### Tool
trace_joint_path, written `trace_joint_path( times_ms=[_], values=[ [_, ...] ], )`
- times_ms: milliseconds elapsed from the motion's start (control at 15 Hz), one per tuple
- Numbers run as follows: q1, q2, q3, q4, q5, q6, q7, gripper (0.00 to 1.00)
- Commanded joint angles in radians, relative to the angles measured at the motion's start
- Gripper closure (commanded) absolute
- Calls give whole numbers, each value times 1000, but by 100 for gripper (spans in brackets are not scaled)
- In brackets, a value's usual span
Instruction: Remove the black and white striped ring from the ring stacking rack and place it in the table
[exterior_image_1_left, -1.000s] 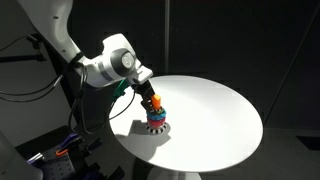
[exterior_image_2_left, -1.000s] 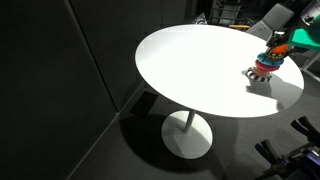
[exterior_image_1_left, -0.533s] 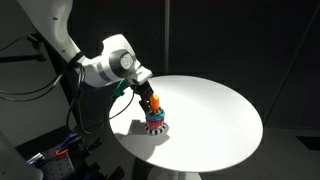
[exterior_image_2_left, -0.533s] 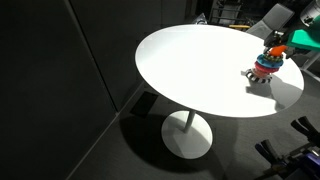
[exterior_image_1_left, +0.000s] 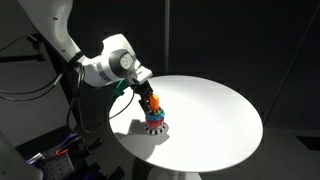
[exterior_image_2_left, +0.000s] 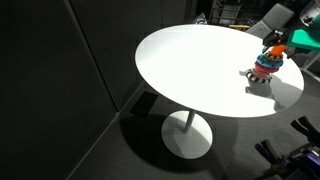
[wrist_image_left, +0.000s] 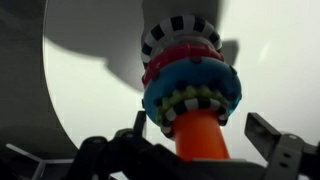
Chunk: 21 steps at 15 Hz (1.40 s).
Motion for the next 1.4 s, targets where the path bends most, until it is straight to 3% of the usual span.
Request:
trace_joint_path(
  times_ms=[0, 1333],
  values=[
    [0, -21, 5, -4, 10, -8, -23, 0],
    [4, -8, 27, 5, 3, -30, -18, 0]
  ],
)
